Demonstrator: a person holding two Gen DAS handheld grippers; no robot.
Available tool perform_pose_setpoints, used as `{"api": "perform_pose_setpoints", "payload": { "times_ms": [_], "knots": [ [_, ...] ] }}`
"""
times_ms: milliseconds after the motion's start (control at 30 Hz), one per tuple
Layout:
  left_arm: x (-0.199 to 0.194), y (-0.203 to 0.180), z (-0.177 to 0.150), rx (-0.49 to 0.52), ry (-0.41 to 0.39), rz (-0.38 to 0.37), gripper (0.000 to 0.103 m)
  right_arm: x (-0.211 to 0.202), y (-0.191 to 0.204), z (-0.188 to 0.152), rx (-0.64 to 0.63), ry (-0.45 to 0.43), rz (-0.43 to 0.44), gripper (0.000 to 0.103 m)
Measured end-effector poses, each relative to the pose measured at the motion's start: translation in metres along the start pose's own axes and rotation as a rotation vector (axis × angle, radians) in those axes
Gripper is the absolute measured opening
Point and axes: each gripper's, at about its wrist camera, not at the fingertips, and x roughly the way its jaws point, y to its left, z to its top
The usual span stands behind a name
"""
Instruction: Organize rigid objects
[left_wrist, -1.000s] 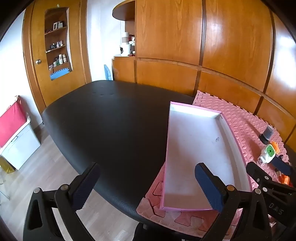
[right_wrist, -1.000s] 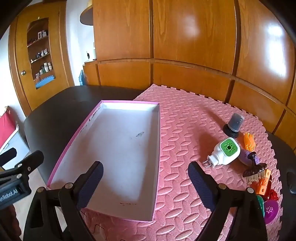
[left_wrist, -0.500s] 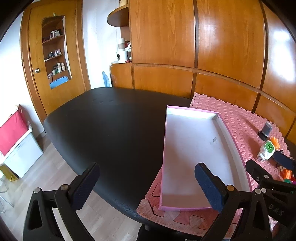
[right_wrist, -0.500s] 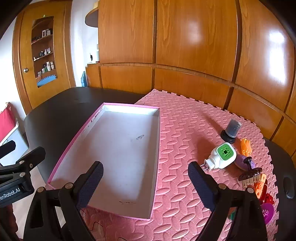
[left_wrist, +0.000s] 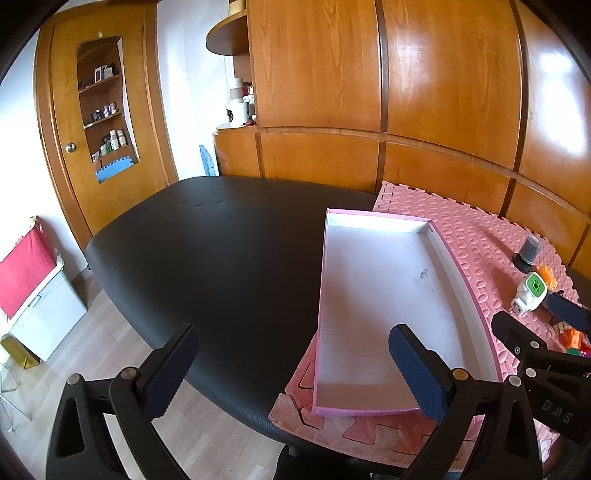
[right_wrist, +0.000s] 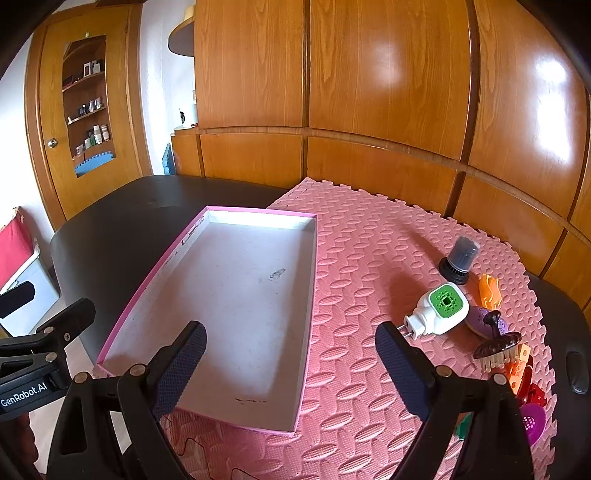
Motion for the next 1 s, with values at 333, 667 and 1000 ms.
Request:
{"api": "perform_pose_setpoints", "payload": {
  "times_ms": [333, 667, 1000],
  "knots": [
    [0.001, -0.009, -0.001, 0.042, 0.006, -0.005, 0.103, 0.001, -0.016, 0.000, 0.011, -0.004, -0.022, 0.094],
    [0.000, -0.033, 0.003, 0.122, 0.007, -0.030, 0.103, -0.002, -0.054, 0.000, 0.052, -0.011, -0.073, 0.094],
    [-0.001, -0.066, 0.010, 0.214, 0.003, -0.096, 0.103, -0.017, -0.131, 0.014, 0.107, -0.046, -0.164, 0.094]
  ]
}}
